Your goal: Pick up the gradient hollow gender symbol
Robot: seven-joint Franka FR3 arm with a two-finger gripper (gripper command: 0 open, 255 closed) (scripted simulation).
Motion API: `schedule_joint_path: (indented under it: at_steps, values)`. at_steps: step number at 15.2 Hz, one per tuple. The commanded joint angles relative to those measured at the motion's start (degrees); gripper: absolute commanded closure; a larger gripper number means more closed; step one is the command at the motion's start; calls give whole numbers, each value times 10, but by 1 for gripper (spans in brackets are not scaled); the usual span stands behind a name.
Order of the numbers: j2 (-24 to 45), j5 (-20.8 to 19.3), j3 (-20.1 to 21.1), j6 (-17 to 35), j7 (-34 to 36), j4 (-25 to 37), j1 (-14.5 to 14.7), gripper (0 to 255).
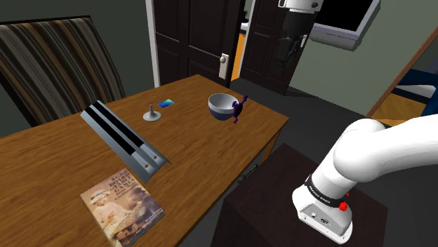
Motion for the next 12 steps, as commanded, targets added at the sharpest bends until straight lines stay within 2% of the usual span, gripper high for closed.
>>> schedule_joint_path:
  at_steps: [1, 12]
  values:
    - [0, 0, 0, 0, 0, 0, 0, 0]
    - [130, -15, -39, 217, 8, -57, -38, 0]
